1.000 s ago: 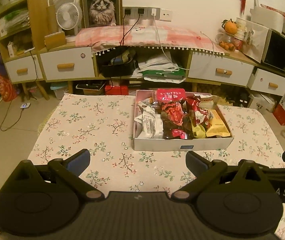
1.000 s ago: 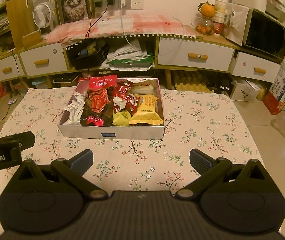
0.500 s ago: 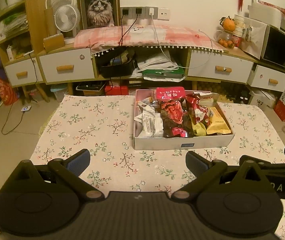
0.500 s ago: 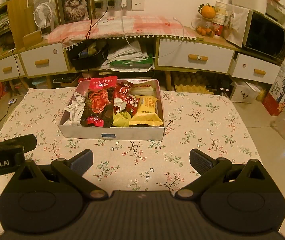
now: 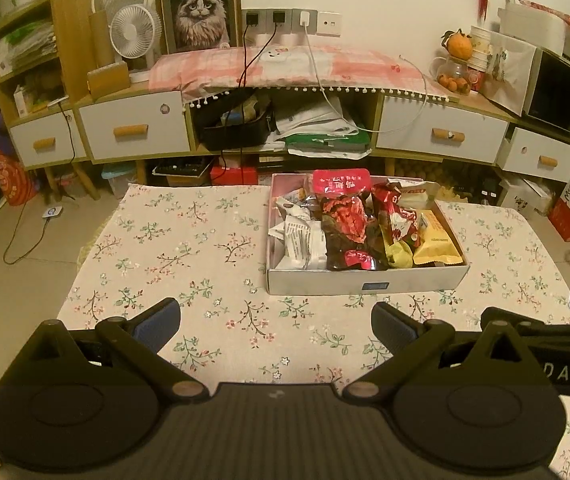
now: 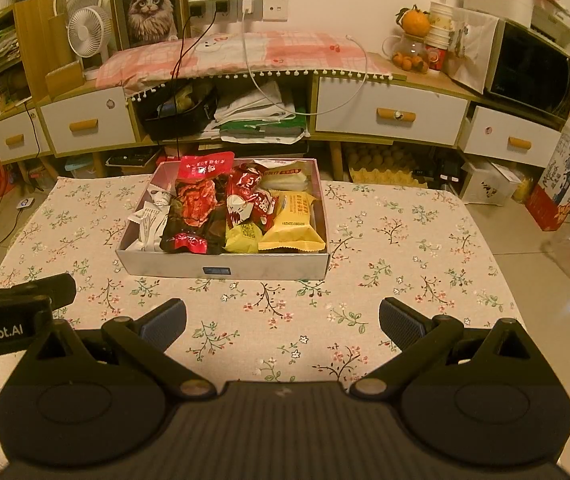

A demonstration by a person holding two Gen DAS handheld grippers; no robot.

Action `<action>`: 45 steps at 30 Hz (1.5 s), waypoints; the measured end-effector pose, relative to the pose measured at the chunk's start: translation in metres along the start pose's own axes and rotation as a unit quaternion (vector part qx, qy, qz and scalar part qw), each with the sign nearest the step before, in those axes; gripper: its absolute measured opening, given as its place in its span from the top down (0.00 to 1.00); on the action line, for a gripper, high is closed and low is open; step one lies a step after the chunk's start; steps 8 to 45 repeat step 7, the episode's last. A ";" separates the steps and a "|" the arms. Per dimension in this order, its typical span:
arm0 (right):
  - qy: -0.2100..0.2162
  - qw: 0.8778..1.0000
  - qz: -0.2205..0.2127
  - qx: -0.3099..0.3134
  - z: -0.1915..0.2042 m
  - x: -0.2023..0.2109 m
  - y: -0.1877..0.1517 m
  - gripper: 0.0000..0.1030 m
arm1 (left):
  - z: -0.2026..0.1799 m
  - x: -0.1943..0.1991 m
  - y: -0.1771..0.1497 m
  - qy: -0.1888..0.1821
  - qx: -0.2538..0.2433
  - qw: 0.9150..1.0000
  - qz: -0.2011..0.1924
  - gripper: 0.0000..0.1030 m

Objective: Organize snacks

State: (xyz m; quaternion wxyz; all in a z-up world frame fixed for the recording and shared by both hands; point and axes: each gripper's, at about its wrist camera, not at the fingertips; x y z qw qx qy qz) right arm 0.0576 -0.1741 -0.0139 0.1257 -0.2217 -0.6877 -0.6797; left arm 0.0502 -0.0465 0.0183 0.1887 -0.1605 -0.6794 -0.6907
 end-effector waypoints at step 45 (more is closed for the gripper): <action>0.000 1.000 0.000 0.000 0.000 0.000 0.000 0.00 | 0.000 -0.001 0.000 0.000 0.004 1.000 0.003 0.00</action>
Point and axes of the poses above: each gripper's, at about its wrist camera, not at the fingertips, and x roughly against the way its jaws point, z to its left, y to its top, and after that the axes turned 14 degrees about -z, right-handed
